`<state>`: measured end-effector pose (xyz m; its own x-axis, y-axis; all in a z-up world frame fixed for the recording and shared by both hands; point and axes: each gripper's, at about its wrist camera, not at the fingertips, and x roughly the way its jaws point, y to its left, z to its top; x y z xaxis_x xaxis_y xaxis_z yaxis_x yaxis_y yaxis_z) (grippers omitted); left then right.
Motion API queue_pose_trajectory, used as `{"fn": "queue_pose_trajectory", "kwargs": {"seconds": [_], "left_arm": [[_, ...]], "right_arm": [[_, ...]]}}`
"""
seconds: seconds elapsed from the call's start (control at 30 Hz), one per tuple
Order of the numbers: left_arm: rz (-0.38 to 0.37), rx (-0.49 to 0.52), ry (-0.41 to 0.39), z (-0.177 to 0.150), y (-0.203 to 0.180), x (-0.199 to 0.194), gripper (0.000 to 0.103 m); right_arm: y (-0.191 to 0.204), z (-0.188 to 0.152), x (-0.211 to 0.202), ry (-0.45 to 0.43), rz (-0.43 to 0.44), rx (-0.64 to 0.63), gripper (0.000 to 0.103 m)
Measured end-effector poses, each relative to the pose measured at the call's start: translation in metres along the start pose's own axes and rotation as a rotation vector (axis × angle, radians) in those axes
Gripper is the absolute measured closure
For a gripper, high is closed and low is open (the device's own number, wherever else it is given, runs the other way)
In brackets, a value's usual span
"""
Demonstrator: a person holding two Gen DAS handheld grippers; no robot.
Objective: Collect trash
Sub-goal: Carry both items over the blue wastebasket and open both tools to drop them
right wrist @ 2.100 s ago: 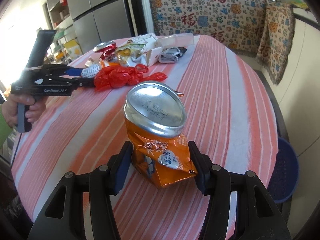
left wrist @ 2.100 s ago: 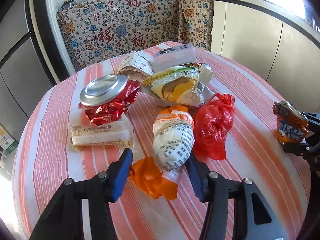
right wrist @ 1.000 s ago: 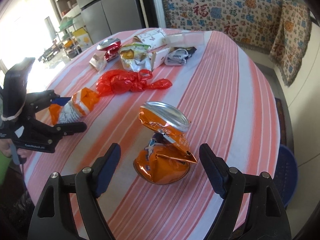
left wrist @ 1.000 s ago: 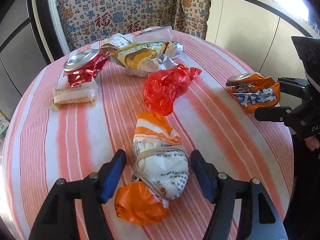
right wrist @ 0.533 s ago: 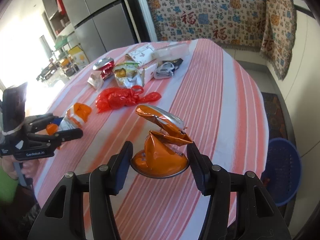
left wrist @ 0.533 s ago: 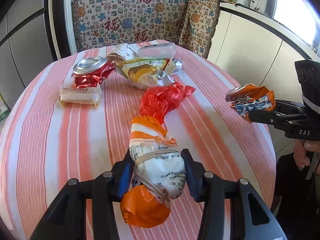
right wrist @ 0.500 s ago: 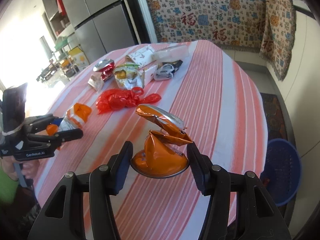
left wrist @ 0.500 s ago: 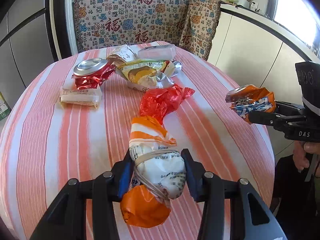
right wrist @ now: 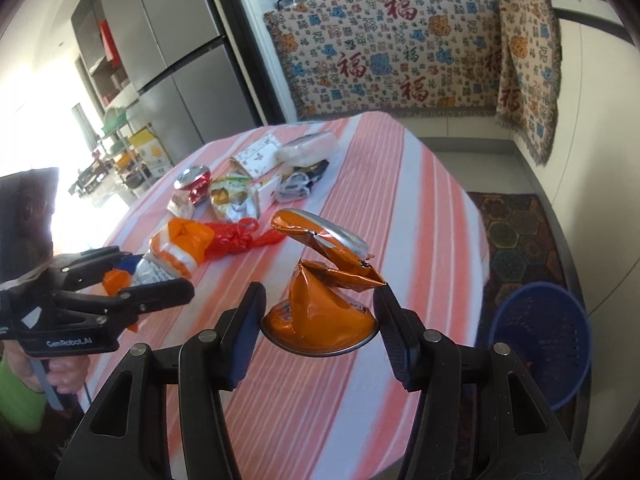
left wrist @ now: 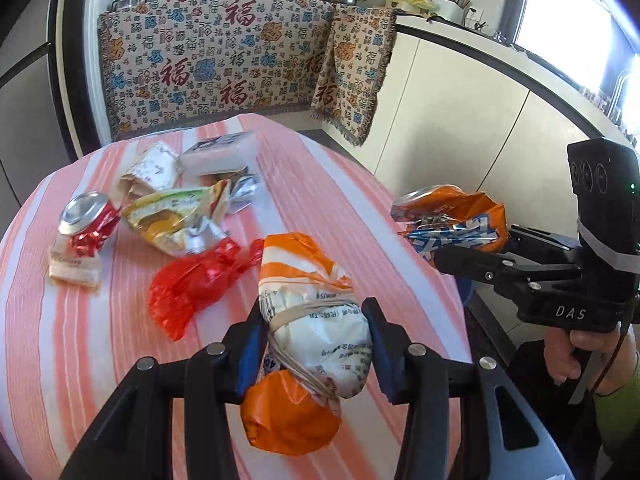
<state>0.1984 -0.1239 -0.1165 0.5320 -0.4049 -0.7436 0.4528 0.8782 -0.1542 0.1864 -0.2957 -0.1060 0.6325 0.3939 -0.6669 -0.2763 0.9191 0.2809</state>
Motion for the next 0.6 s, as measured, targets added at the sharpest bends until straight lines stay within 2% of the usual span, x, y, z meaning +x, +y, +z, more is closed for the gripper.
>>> {"fn": "queue_pose_trajectory", "kwargs": {"seconds": [0.3,0.6], "left_arm": [[-0.118,0.107,0.009,0.047,-0.095,0.055,0.056],[-0.202,0.173,0.069,0.078,-0.161,0.136,0.056]], "right_arm": [[-0.097,0.01,-0.052,-0.057,-0.16,0.102,0.046],[-0.195,0.012,-0.065,-0.029,-0.28,0.216,0.046]]}}
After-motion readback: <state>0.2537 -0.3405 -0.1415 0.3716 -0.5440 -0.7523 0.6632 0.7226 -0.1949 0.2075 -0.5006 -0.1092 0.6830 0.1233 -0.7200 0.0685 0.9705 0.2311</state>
